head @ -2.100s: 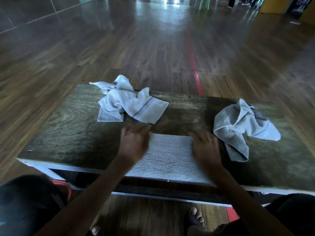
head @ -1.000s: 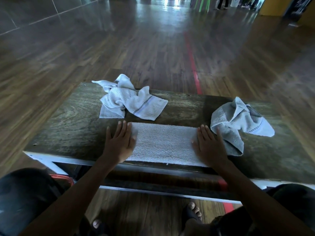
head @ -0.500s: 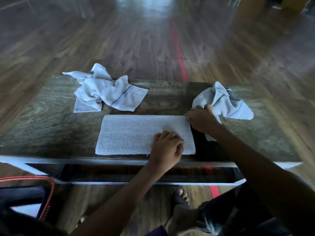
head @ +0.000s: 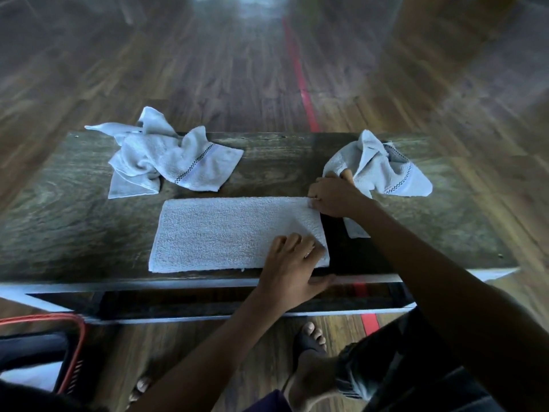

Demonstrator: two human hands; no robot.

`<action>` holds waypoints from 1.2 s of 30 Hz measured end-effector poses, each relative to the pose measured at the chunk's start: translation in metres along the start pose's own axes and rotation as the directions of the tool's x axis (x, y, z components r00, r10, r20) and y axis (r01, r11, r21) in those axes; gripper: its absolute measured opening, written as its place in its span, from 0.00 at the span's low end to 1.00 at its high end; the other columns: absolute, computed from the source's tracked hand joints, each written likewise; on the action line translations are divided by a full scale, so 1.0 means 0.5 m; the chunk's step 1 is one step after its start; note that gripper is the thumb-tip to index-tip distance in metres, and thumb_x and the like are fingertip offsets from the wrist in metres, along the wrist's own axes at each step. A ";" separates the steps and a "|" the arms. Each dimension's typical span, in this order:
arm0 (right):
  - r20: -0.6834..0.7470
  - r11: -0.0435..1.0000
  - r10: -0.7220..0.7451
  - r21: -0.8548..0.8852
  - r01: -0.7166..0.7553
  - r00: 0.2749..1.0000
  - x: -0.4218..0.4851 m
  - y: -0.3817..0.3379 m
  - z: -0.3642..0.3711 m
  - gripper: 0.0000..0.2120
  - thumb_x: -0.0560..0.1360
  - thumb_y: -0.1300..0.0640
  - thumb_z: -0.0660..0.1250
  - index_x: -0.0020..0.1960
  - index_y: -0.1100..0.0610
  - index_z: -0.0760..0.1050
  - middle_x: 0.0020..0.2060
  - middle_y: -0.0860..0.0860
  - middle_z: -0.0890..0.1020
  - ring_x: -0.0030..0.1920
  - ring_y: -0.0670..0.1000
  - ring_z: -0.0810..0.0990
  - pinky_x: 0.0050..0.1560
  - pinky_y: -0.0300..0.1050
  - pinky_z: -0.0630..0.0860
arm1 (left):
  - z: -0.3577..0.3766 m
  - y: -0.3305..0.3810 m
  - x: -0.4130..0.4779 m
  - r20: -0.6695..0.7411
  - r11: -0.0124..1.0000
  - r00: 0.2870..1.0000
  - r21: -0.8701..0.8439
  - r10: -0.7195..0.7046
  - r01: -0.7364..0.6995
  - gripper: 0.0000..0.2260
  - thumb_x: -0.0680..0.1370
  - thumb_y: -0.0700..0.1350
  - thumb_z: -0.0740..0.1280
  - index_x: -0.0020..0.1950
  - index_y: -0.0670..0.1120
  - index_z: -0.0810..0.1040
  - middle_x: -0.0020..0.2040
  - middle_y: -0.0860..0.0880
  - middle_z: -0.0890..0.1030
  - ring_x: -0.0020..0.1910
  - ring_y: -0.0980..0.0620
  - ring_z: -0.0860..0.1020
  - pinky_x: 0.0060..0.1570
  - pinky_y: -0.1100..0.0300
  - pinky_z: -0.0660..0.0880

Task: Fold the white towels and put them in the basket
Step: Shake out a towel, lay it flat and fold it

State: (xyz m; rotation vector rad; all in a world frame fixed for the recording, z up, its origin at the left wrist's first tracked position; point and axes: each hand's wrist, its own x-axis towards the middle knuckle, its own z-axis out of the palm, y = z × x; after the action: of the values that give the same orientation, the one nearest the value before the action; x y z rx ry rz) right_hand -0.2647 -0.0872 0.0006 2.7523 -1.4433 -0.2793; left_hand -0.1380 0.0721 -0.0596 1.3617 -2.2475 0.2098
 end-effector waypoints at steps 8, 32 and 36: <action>0.108 0.971 -0.003 0.239 -0.023 0.994 -0.012 0.005 -0.007 0.11 0.72 0.50 0.64 0.44 0.56 0.77 0.42 0.49 0.79 0.47 0.50 0.74 0.49 0.49 0.59 | -0.003 0.006 -0.012 -0.002 0.997 0.997 -0.009 0.073 -0.073 0.13 0.66 0.46 0.74 0.48 0.48 0.78 0.47 0.50 0.77 0.45 0.49 0.74 0.43 0.54 0.72; 0.080 0.344 -0.336 0.938 0.043 0.939 0.106 -0.164 -0.209 0.12 0.73 0.71 0.66 0.52 0.57 0.79 0.37 0.52 0.80 0.34 0.45 0.74 0.37 0.39 0.67 | -0.288 -0.166 -0.127 -0.225 0.703 0.686 -0.424 -0.692 0.570 0.07 0.72 0.53 0.71 0.43 0.51 0.80 0.39 0.57 0.79 0.39 0.59 0.77 0.37 0.63 0.73; 0.106 0.460 -0.356 0.885 0.076 0.928 0.158 -0.249 -0.195 0.10 0.73 0.66 0.69 0.52 0.55 0.79 0.39 0.52 0.80 0.37 0.47 0.74 0.37 0.38 0.68 | -0.271 -0.201 -0.182 -0.157 0.555 0.566 -0.518 -0.810 0.651 0.08 0.71 0.54 0.72 0.43 0.50 0.83 0.39 0.57 0.81 0.39 0.59 0.78 0.38 0.61 0.75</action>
State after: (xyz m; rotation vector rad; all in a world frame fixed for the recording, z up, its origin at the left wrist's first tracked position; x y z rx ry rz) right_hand -0.1033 -0.0868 0.0723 3.9014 -1.5859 0.1630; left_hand 0.0285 0.1458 0.0006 1.7196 -1.1215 -0.2731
